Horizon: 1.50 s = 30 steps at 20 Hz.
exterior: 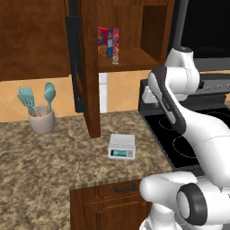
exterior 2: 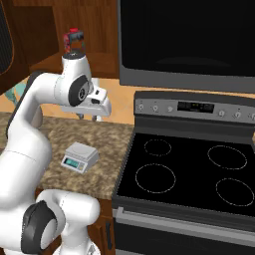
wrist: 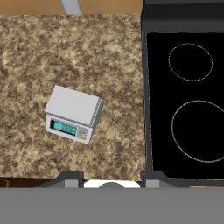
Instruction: Pick the cereal and place it on the digital scale for weighing, and close the cabinet.
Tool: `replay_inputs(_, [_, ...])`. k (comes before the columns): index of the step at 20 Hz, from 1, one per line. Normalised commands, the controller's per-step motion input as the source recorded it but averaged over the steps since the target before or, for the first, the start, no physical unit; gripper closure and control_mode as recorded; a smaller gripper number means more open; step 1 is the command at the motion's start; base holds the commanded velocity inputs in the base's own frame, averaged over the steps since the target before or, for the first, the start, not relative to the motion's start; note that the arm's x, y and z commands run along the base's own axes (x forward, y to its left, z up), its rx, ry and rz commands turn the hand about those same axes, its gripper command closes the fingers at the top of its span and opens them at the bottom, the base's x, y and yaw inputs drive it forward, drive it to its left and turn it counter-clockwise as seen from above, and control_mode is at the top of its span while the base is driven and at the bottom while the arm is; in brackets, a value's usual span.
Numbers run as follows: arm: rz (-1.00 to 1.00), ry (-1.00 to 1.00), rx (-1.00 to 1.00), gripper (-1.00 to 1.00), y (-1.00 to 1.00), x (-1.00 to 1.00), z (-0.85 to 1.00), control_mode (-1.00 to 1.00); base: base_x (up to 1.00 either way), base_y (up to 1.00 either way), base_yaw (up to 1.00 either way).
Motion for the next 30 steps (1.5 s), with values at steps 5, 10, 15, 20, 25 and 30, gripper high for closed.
replay_inputs(5, [0.0,-0.04,0.0,-1.0,0.02,-0.31,0.0,-1.0,0.0,0.0,0.0])
replay_inputs(10, [0.0,-0.24,0.04,-1.0,0.1,-0.51,0.11,-1.0,0.0,0.0,0.0])
replay_inputs(15, [0.01,-0.28,0.01,-1.0,0.09,-0.54,0.53,-1.0,0.0,0.0,0.0])
replay_inputs(20, [0.0,-0.24,0.0,-1.0,0.19,-0.39,0.69,-1.0,0.0,0.0,0.0])
replay_inputs(25, [0.0,-0.25,0.0,-1.0,0.11,-0.27,0.61,-1.0,0.0,0.0,0.0])
replay_inputs(30, [0.0,-0.25,0.0,-1.0,0.16,-0.12,0.57,-1.0,0.0,0.0,0.0])
